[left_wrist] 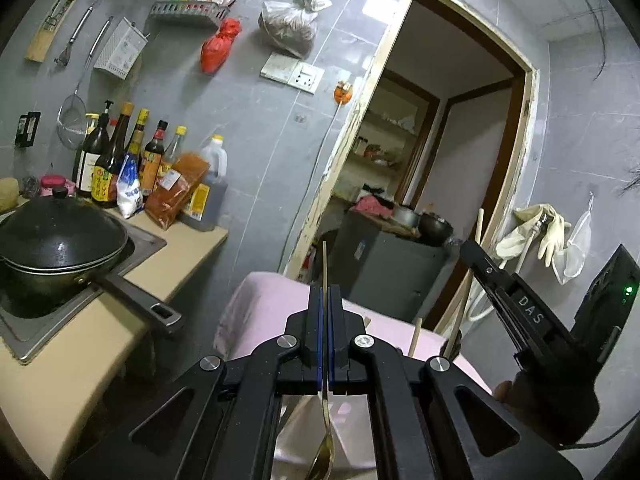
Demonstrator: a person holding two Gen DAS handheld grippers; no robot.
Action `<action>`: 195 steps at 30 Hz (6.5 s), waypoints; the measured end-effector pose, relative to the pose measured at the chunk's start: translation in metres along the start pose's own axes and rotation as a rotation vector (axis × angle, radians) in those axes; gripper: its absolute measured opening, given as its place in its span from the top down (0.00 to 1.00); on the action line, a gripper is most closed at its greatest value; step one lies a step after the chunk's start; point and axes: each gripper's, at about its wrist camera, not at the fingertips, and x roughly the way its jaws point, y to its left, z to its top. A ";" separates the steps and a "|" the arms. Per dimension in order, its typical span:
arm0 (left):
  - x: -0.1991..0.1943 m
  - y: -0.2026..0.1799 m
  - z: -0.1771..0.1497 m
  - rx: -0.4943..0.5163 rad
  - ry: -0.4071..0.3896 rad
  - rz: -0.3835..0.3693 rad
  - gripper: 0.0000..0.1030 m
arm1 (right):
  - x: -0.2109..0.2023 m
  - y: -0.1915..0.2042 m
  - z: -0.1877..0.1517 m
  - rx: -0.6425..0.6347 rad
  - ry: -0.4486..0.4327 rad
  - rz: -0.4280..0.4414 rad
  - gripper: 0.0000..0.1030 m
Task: Organize utensils
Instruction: 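Lower the spoon and chopstick into the caddy and open both grippers, then raise the open left gripper away from the caddy, then move both open grippers down to the spoon and chopstick on the cloth, then grasp the gold spoon with the left gripper while the right grasps the wooden chopstick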
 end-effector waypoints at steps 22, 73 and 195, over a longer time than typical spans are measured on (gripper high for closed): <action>0.000 -0.010 -0.018 0.019 0.637 0.137 1.00 | 0.006 0.005 -0.014 -0.062 0.202 -0.024 0.97; 0.034 -0.030 0.049 0.046 0.785 0.088 1.00 | -0.044 0.001 0.014 -0.028 0.231 -0.080 0.92; 0.122 -0.218 -0.213 0.316 0.892 -0.010 0.72 | -0.166 -0.204 -0.047 -0.101 1.056 -0.168 1.00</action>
